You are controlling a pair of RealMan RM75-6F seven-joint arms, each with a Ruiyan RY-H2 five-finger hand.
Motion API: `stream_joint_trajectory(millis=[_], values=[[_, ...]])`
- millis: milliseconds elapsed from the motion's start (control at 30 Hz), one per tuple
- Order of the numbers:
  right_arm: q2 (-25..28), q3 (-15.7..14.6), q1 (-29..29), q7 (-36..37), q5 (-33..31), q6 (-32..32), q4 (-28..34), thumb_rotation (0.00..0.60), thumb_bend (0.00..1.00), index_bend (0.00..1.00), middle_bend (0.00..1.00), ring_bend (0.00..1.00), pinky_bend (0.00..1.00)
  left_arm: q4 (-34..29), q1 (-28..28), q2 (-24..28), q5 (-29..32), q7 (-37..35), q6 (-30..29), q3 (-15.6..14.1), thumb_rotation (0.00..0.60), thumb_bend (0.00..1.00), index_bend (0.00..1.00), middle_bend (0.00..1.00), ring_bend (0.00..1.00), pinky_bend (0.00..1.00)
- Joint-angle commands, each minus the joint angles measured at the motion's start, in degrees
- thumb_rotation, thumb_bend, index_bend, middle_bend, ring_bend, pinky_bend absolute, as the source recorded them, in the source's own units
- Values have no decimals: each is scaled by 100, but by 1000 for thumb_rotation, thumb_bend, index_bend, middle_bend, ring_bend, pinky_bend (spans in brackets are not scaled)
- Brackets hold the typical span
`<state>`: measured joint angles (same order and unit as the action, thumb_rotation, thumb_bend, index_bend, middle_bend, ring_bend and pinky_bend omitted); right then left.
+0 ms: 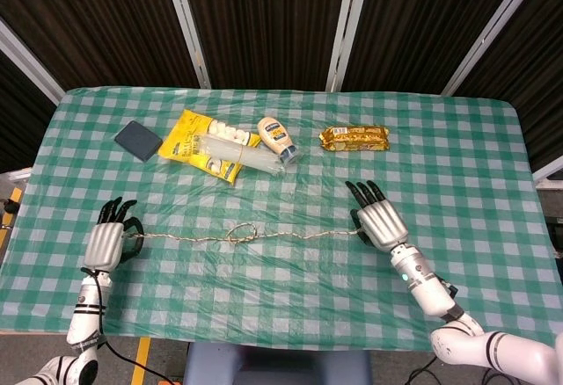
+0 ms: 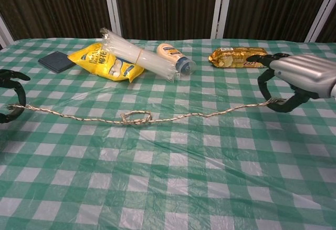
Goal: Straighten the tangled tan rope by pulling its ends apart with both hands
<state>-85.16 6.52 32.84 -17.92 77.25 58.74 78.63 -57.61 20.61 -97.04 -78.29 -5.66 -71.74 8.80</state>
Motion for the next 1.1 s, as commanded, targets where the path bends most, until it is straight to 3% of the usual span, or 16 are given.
stream_joint_trajectory(millis=[33, 500, 1100], values=[[184, -63, -130, 140, -30, 93, 65, 600, 509, 780, 88, 0, 0, 111, 3, 4, 82, -81, 83, 42, 600, 482, 671, 151, 25, 81], [719, -195, -681, 884, -249, 342, -386, 600, 508, 780, 88, 0, 0, 944, 160, -195, 521, -297, 651, 256, 600, 482, 671, 151, 27, 81], [635, -283, -948, 1562, -240, 194, -1204, 600, 509, 780, 88, 0, 0, 1565, 350, -484, 612, -471, 1032, 280, 600, 483, 671, 154, 28, 82]])
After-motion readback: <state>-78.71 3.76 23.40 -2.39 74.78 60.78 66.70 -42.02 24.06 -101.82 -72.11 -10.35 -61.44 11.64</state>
